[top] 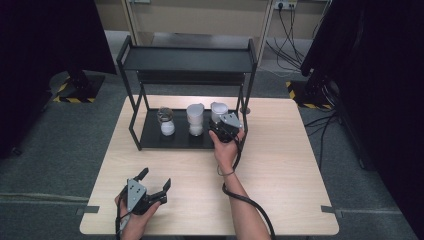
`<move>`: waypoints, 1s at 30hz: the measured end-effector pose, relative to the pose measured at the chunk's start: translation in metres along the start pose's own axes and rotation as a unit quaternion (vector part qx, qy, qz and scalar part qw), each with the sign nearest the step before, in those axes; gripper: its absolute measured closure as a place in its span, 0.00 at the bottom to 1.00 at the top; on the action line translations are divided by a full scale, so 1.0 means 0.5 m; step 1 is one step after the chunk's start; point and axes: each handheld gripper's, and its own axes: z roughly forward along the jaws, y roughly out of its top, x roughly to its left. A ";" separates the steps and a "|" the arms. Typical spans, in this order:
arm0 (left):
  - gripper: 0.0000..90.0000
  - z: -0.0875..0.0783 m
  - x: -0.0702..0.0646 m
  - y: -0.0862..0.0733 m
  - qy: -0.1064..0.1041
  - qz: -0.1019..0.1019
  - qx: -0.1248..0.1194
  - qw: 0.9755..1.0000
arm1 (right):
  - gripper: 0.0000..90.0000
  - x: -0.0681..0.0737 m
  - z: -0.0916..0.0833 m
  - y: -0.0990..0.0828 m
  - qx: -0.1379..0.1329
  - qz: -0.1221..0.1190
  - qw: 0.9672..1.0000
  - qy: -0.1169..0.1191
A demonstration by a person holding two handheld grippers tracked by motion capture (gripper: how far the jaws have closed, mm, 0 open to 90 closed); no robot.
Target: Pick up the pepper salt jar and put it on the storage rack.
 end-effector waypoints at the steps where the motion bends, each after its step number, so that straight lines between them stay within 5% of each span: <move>1: 0.12 0.000 0.000 0.000 0.000 0.000 0.000 1.000 | 0.34 -0.001 0.002 -0.002 0.002 0.000 1.000 -0.001; 30: 0.12 -0.001 -0.001 0.000 0.000 0.004 -0.001 1.000 | 0.34 0.001 0.022 -0.019 0.006 -0.002 1.000 -0.006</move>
